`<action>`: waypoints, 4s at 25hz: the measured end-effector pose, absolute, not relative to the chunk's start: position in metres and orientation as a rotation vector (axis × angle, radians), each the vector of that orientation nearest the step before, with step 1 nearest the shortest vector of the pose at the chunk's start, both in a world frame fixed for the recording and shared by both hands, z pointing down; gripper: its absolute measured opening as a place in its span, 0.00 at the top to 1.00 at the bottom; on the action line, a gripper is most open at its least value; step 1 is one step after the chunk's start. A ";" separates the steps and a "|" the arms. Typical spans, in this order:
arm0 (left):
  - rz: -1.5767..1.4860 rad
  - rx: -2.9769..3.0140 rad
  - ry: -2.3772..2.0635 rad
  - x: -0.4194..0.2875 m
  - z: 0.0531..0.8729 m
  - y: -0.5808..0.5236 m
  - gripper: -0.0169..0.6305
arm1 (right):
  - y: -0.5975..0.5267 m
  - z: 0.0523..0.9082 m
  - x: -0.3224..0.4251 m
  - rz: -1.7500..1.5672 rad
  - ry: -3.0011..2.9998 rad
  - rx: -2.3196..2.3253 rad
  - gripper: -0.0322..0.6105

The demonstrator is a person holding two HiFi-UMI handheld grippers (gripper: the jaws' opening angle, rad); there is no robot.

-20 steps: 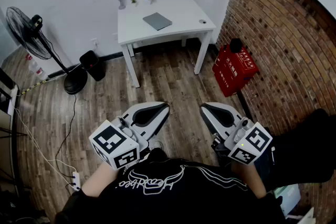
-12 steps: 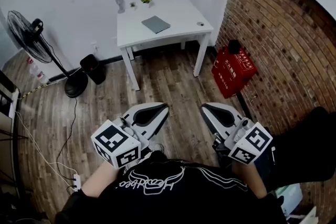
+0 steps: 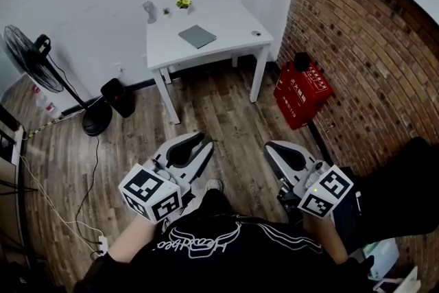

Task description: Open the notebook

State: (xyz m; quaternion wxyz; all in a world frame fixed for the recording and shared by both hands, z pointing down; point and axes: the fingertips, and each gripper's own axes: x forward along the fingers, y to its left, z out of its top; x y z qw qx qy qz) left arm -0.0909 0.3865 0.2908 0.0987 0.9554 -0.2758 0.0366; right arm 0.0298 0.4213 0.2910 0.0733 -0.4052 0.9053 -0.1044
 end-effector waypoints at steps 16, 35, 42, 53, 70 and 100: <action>0.069 2.734 -1.003 -0.114 0.330 0.240 0.47 | 0.300 0.321 0.035 -0.393 2.730 -1.262 0.95; 0.129 2.733 -0.971 -0.119 0.345 -0.057 0.46 | 0.002 0.330 0.016 -0.492 2.780 -1.293 0.95; 0.163 2.737 -0.959 -0.113 0.353 -0.098 0.46 | -0.034 0.344 0.019 -0.524 2.777 -1.297 0.94; 0.215 2.710 -1.031 -0.087 0.363 -0.157 0.46 | -0.101 0.346 0.052 -0.503 2.778 -1.251 0.94; 0.413 2.527 -1.202 -0.031 0.423 -0.290 0.46 | -0.263 0.377 0.111 -0.595 2.887 -1.054 0.94; 1.002 2.400 -1.238 0.034 0.598 -0.388 0.46 | -0.342 0.426 0.167 -0.731 2.950 -0.955 0.94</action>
